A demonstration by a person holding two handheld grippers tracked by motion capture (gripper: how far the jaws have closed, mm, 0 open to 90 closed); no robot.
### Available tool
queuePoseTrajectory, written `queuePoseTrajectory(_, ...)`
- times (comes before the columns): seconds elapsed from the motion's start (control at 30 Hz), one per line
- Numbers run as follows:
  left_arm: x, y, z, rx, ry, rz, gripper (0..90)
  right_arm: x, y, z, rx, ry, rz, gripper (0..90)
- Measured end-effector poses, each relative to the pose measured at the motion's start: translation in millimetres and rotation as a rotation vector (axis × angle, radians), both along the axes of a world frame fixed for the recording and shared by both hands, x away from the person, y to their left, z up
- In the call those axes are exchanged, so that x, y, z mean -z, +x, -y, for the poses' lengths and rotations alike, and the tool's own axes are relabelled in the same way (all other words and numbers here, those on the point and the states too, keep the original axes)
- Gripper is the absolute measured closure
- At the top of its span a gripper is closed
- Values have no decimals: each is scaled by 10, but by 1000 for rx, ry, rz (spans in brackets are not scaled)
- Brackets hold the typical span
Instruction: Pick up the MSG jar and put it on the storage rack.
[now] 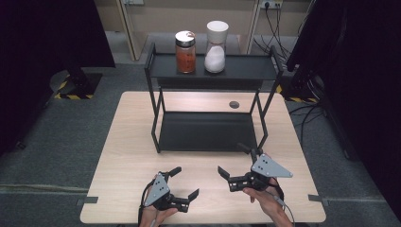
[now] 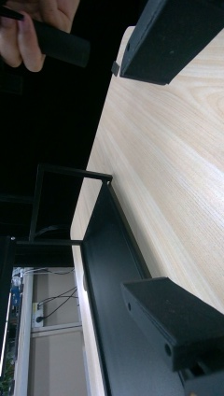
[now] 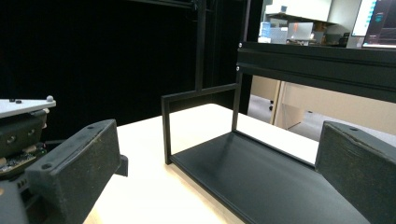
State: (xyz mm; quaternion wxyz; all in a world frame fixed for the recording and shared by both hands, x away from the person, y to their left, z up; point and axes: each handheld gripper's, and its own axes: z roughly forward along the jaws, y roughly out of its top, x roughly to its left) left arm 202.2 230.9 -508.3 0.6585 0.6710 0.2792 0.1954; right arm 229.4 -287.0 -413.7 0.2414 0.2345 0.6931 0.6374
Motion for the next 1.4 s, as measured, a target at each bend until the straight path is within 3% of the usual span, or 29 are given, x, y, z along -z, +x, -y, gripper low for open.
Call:
queuePoseTrajectory(0.3, -1, -7, -4, -5, 1, 10, 3, 193, -61, 29, 11, 7, -5, 3)
queuePoseTrajectory(0.77, -1, -4, -7, -11, -4, 14, 2, 436, -87, -1, -15, 15, -39, 3)
queuePoseTrajectory(1.4, 2, -10, -30, -15, -18, 31, 2, 648, -64, 54, -19, 30, -90, 3)
